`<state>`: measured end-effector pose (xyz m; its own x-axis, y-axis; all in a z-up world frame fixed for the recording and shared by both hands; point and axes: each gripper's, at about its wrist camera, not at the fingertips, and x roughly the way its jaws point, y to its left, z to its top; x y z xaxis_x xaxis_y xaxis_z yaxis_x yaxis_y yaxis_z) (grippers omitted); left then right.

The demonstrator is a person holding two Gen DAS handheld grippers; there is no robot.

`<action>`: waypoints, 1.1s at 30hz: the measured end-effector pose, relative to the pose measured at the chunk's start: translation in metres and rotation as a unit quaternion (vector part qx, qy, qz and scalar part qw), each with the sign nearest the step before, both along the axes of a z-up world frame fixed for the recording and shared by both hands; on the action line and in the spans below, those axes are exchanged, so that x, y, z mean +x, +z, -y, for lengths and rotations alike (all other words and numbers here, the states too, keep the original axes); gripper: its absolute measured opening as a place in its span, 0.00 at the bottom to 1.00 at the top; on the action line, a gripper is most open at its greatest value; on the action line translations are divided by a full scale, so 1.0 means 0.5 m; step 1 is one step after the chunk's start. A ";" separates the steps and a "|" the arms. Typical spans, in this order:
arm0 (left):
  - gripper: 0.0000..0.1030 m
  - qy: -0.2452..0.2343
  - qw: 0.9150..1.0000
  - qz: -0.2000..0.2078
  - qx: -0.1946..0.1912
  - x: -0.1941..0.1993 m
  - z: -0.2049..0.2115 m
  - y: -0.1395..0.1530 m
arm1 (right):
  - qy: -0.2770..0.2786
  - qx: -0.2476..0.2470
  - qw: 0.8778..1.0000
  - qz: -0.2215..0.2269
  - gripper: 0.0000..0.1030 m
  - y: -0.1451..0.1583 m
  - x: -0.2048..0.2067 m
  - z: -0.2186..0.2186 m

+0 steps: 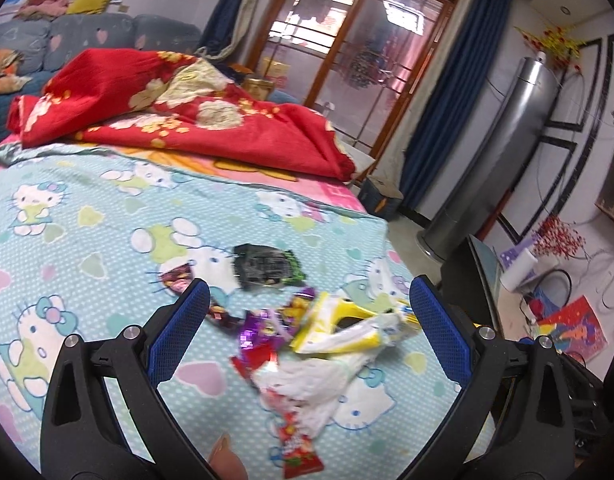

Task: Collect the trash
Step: 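Grasp the ENERGY chocolate bar with the left tool while the right tool grasps the yellow snack bag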

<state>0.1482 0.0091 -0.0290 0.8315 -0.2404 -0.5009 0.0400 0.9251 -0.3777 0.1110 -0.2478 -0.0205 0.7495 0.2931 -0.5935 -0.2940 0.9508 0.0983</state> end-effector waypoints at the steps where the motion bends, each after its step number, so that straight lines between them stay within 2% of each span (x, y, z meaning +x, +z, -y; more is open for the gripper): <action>1: 0.89 0.004 1.000 -0.002 -0.002 0.001 -0.007 -0.002 | 0.003 0.001 1.000 -0.002 0.76 -0.001 0.004 -0.006; 10: 0.89 0.051 0.997 -0.041 -0.028 0.018 -0.087 -0.043 | 0.025 -0.002 0.999 -0.022 0.76 -0.023 0.064 -0.064; 14: 0.87 0.055 0.995 -0.060 -0.050 0.026 -0.110 -0.066 | 0.024 0.001 0.999 -0.038 0.76 -0.038 0.101 -0.080; 22: 0.60 0.041 0.989 -0.106 -0.097 0.056 -0.118 -0.121 | 0.023 0.011 0.998 -0.059 0.75 -0.060 0.150 -0.094; 25: 0.56 0.039 0.984 -0.125 -0.119 0.070 -0.118 -0.141 | 0.025 0.016 0.997 -0.065 0.75 -0.064 0.162 -0.098; 30: 0.51 0.048 0.981 -0.134 -0.130 0.091 -0.120 -0.151 | 0.029 0.021 0.997 -0.073 0.65 -0.073 0.172 -0.106; 32: 0.46 0.052 0.981 -0.137 -0.124 0.098 -0.118 -0.154 | 0.031 0.021 0.996 -0.078 0.57 -0.078 0.172 -0.109; 33: 0.43 0.054 0.982 -0.138 -0.115 0.100 -0.116 -0.156 | 0.033 0.020 0.996 -0.080 0.49 -0.081 0.172 -0.111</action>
<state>0.1981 0.0671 -0.1070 0.6989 -0.2913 -0.6532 -0.1872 0.8070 -0.5601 0.1969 -0.1922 -0.0609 0.6249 0.3646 -0.6903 -0.3339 0.9241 0.1859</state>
